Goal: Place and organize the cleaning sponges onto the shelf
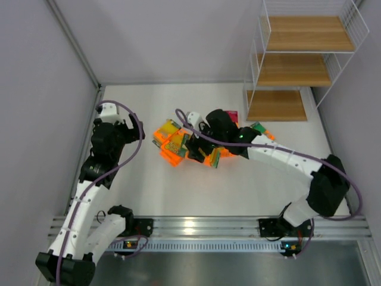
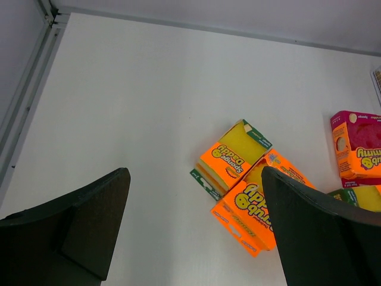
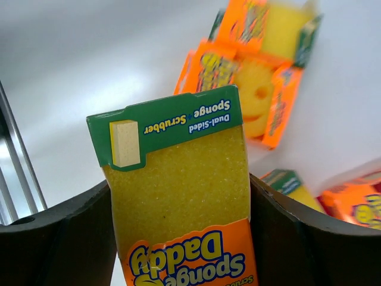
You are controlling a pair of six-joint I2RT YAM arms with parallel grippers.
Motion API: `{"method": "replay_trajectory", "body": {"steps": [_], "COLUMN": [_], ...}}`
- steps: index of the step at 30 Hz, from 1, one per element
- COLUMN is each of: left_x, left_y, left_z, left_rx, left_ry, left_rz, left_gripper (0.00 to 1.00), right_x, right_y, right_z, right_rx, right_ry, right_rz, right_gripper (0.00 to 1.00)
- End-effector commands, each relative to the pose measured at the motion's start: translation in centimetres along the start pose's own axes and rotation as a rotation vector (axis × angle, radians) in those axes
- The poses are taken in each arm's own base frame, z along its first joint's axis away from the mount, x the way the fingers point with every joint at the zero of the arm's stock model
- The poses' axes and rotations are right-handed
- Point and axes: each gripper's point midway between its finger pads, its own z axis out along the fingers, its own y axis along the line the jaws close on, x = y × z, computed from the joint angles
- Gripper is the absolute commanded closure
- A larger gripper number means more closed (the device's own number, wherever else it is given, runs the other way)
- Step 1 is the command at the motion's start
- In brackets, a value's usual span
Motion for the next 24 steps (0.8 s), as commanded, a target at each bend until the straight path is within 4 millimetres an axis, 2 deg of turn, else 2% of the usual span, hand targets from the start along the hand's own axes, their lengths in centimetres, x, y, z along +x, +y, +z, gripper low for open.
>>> {"method": "replay_trajectory", "body": {"steps": [1, 2, 3, 7, 8, 10, 11, 13, 14, 16, 17, 19, 20, 22, 23, 24], "left_x": [-1.7, -2.1, -2.3, -2.5, -2.5, -2.5, -2.4, -2.4, -2.4, -2.1, -2.0, -1.7, -1.6, -1.6, -1.5, -1.4], "left_y": [0.5, 0.9, 1.1, 1.3, 1.3, 1.2, 1.2, 1.1, 1.2, 1.4, 1.4, 1.3, 1.2, 1.2, 1.3, 1.4], "left_z": [-0.8, -1.0, -1.1, -1.5, -1.5, -1.5, -1.5, -1.6, -1.5, -1.1, -0.9, -0.7, -0.6, -0.6, -0.5, -0.5], "left_rx": [-0.031, -0.055, -0.064, -0.073, -0.074, -0.071, -0.067, -0.062, -0.07, -0.085, -0.086, -0.08, -0.077, -0.077, -0.081, -0.085], "left_ry": [-0.069, -0.085, -0.092, -0.106, -0.108, -0.106, -0.102, -0.103, -0.102, -0.089, -0.084, -0.072, -0.07, -0.067, -0.065, -0.064], "left_rz": [-0.023, -0.038, -0.044, -0.062, -0.07, -0.071, -0.066, -0.066, -0.071, -0.066, -0.06, -0.056, -0.057, -0.057, -0.054, -0.054], "left_gripper": [0.02, 0.02, 0.02, 0.02, 0.02, 0.02, 0.02, 0.02, 0.02, 0.02, 0.02, 0.02, 0.02, 0.02, 0.02, 0.02], "right_x": [-11.0, -12.3, -12.5, -14.2, -15.0, -16.4, -18.0, -19.5, -20.7, -22.2, -22.7, -23.6, -24.7, -25.5, -25.7, -26.3], "right_y": [-2.0, -2.6, -4.7, -10.1, -12.5, -15.1, -17.1, -19.2, -20.4, -21.3, -21.5, -21.7, -21.9, -22.6, -23.9, -24.4], "right_z": [-8.2, -10.6, -12.2, -18.4, -21.2, -24.7, -28.5, -33.0, -37.0, -41.6, -43.3, -45.6, -47.3, -48.5, -49.5, -49.3], "right_rx": [0.216, 0.277, 0.415, 0.662, 0.741, 0.837, 0.924, 1.039, 1.129, 1.267, 1.322, 1.397, 1.433, 1.454, 1.477, 1.451], "right_ry": [-0.295, -0.323, -0.332, -0.406, -0.45, -0.513, -0.584, -0.651, -0.701, -0.772, -0.801, -0.827, -0.883, -0.907, -0.908, -0.915], "right_rz": [0.13, 0.17, 0.204, 0.335, 0.35, 0.331, 0.338, 0.338, 0.303, 0.223, 0.197, 0.128, 0.114, 0.082, 0.072, 0.046], "right_gripper": [0.4, 0.37, 0.36, 0.4, 0.4, 0.39, 0.4, 0.4, 0.41, 0.42, 0.42, 0.4, 0.39, 0.39, 0.39, 0.39]}}
